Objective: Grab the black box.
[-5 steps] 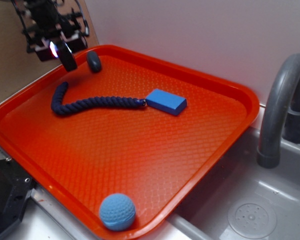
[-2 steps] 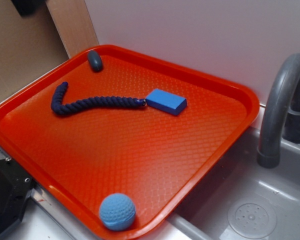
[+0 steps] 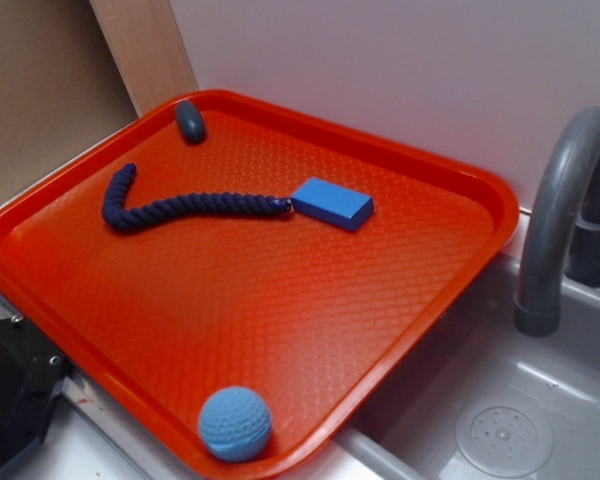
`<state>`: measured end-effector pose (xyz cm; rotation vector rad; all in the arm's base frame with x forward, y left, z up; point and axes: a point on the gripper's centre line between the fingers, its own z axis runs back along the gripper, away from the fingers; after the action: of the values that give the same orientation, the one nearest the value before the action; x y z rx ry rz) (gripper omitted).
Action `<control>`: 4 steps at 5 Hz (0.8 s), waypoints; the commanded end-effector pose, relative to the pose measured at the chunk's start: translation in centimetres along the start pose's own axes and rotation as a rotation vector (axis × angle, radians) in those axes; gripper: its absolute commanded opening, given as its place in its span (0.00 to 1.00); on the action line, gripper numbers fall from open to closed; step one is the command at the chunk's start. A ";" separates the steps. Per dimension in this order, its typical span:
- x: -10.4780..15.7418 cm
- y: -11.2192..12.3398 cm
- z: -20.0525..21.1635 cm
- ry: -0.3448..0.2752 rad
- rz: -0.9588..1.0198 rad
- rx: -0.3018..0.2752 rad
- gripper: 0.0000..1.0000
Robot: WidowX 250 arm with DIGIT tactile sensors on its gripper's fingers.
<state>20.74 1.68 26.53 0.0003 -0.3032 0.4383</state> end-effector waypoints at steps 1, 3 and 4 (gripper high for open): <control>-0.9 1.2 -1.6 0.041 -0.015 0.035 0.00; -0.5 1.5 -4.5 0.087 -0.003 0.063 0.00; -0.4 1.7 -4.8 0.090 0.013 0.055 0.00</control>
<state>22.48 1.77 20.94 0.0368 -0.1770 0.4347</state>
